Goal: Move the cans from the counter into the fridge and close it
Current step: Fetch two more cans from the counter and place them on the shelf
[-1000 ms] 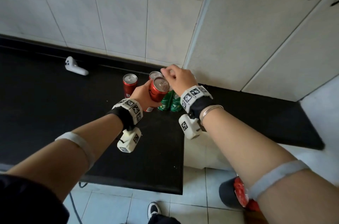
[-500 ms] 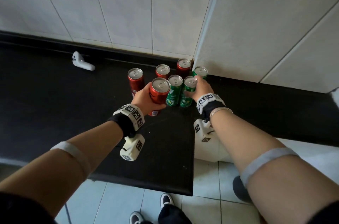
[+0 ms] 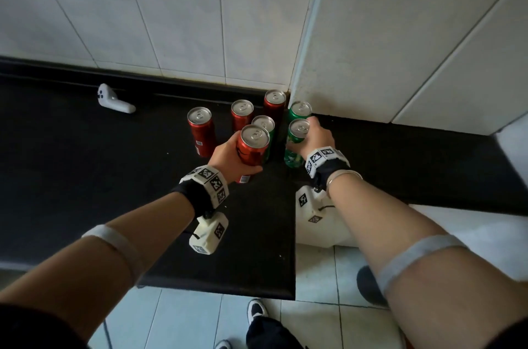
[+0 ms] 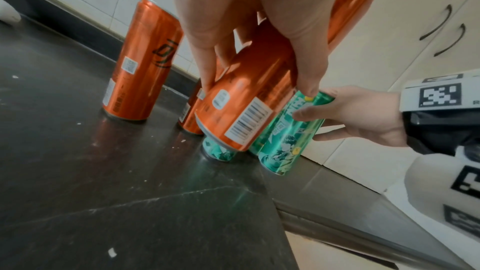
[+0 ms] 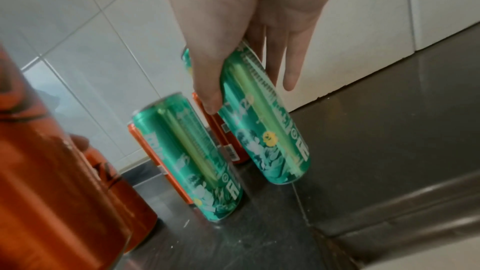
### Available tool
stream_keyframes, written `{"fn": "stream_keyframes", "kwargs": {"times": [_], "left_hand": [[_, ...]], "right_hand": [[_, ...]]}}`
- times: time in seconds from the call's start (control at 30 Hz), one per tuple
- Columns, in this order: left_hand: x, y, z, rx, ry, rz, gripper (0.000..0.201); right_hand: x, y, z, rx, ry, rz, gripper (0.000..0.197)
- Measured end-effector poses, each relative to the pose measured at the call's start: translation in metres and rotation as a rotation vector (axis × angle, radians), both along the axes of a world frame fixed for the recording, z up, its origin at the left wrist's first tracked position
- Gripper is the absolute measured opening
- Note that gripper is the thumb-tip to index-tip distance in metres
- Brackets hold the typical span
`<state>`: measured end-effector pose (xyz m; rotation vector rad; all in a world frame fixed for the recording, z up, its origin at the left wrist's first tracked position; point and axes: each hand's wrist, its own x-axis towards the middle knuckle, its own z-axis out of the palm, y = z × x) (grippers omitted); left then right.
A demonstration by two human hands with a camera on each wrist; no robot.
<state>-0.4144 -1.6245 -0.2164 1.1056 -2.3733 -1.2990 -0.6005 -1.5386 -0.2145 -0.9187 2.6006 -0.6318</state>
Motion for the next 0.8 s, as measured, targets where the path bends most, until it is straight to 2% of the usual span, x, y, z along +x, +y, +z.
{"fn": "stream_keyframes", "kwargs": {"times": [0.17,0.37,0.6,0.8], "left_hand": [[-0.009,0.021,0.013,-0.048,0.029,-0.057,0.086],[-0.025,0.075,0.039,-0.087,0.047,-0.255,0.081],[-0.062,0.172,0.073,-0.021,0.111,-0.471,0.076],[-0.094,0.288,0.087,-0.021,0.104,-0.689,0.078]], "right_hand": [[0.014,0.047,0.028,-0.046,0.038,-0.126,0.066],[0.038,0.122,0.061,-0.066,0.099,-0.331,0.067],[0.051,0.245,0.095,-0.091,0.140,-0.570,0.069],[0.065,0.372,0.111,-0.108,0.156,-0.826,0.070]]}}
